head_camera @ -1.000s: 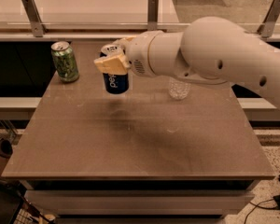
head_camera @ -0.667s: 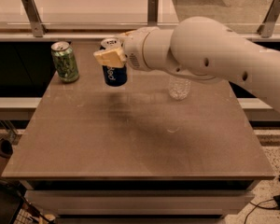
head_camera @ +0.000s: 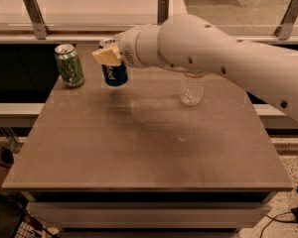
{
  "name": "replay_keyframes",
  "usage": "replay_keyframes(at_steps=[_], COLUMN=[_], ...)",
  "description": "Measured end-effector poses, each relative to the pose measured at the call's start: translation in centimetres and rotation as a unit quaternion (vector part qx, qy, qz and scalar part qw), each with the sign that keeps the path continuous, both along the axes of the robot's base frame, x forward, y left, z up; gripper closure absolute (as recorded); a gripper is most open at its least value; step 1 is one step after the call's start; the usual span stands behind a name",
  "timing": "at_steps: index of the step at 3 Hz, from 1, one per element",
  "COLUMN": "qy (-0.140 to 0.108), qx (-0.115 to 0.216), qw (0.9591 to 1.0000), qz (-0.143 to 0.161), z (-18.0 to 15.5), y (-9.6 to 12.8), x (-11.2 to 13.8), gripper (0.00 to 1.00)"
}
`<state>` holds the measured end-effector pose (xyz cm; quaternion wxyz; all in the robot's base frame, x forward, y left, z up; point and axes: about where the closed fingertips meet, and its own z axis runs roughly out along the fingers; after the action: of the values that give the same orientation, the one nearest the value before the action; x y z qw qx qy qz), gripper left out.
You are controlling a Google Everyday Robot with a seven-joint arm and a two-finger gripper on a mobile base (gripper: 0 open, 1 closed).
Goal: Move pepsi can near green can
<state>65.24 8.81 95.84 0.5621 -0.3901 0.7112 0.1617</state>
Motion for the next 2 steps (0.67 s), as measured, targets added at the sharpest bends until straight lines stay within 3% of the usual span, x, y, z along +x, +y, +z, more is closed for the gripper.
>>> replay_keyframes(at_steps=[2], qy=[0.012], qx=[-0.019], qw=[0.9997], qz=[0.013], z=[-1.7], y=[4.1], x=[2.6], gripper=[1.0])
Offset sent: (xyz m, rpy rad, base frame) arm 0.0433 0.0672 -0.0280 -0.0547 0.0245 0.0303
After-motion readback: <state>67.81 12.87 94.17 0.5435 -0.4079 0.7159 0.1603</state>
